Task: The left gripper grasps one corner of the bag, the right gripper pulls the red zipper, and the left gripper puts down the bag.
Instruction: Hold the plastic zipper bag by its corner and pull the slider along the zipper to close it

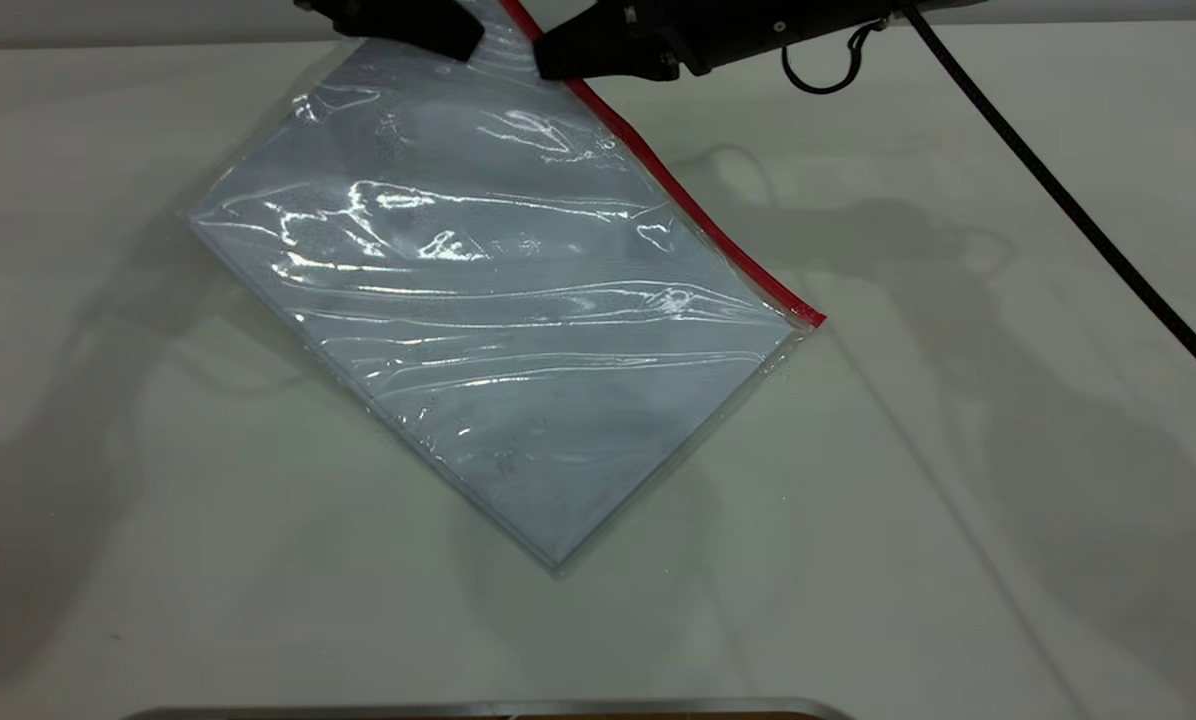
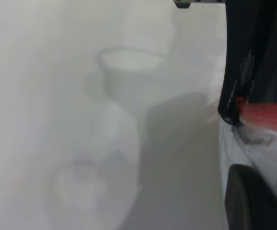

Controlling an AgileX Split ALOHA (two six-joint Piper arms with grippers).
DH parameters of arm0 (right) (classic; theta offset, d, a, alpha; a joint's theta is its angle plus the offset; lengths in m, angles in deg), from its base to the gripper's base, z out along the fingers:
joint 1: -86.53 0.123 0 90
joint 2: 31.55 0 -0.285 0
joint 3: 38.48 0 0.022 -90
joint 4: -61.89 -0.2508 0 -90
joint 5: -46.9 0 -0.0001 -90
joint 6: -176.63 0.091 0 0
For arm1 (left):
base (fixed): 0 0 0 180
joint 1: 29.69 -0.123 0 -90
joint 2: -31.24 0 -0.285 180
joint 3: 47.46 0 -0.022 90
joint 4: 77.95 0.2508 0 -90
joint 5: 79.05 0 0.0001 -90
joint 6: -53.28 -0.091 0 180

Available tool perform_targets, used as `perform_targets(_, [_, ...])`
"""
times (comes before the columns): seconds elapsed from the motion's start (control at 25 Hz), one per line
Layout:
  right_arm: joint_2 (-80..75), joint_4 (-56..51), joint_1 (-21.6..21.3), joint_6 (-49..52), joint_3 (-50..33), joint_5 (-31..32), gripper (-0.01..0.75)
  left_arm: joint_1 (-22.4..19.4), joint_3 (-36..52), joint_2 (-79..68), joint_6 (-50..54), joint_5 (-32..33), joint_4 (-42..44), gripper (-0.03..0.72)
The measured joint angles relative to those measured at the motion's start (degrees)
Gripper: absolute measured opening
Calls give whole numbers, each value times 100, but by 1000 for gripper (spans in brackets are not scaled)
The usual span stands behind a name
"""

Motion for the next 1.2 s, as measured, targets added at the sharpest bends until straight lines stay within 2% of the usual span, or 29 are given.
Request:
perform_targets(0.32, [0, 891, -160, 266, 0, -172, 37, -143, 25, 0, -382, -49, -616, 52])
perform_targets(0.76, [-18, 3771, -405, 1646, 0, -365, 43, -213, 25, 0, -844, -438, -1262, 51])
perform_targets(0.96, [-18, 5074, -442, 2509, -6, -83, 44, -213, 25, 0, -839, -584, -1358, 51])
perform_targets(1.2, [-18, 5182, -442, 2788, -6, -215, 68, -206, 25, 0, -844, -561, -1363, 51])
